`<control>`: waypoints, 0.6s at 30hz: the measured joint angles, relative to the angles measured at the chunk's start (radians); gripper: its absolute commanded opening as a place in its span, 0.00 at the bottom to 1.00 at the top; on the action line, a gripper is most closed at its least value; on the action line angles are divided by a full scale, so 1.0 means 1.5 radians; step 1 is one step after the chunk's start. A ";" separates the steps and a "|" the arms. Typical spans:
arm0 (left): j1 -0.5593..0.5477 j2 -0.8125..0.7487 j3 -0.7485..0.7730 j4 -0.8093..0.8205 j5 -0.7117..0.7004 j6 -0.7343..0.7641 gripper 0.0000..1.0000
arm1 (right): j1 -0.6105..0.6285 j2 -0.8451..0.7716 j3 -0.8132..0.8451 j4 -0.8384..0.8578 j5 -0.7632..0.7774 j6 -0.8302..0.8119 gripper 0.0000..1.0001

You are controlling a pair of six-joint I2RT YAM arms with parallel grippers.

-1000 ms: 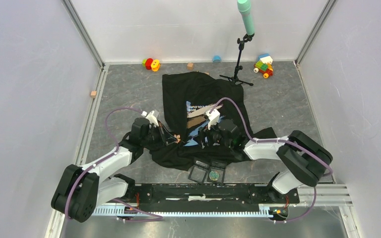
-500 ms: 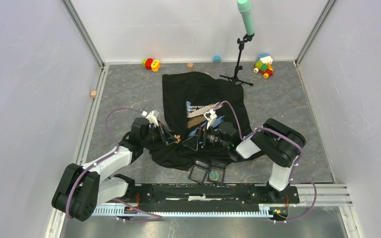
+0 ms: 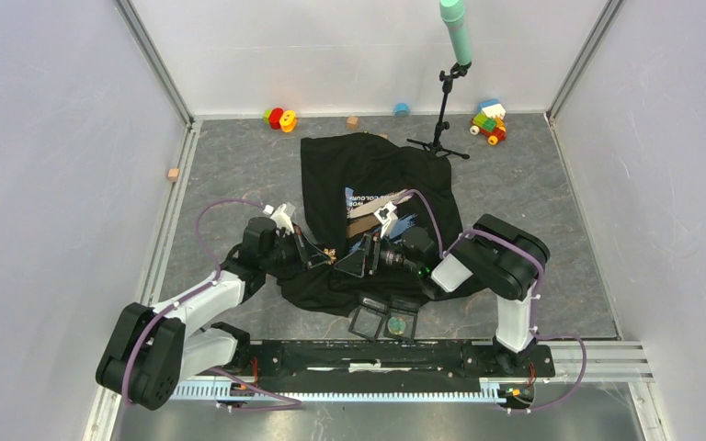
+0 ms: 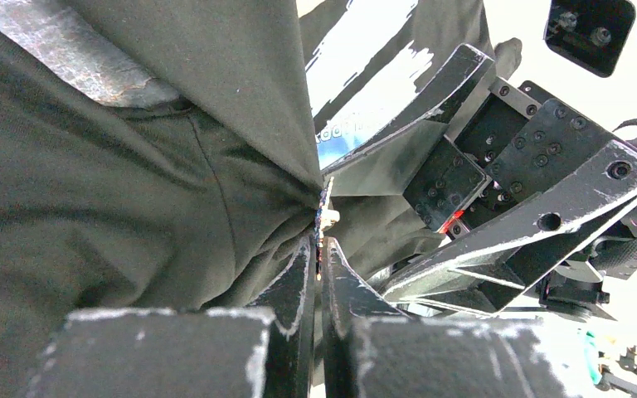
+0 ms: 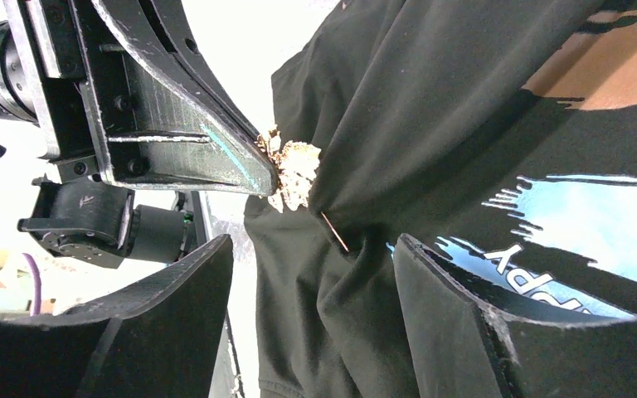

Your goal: Pin the brooch onto the clothing

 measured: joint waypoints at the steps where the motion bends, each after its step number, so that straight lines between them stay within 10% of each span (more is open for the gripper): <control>1: 0.000 0.000 0.000 0.000 0.001 0.000 0.02 | 0.000 0.003 0.000 0.004 -0.002 0.004 0.74; 18: 0.004 0.000 -0.009 0.020 0.001 -0.002 0.02 | -0.001 0.019 0.008 0.073 -0.057 0.101 0.67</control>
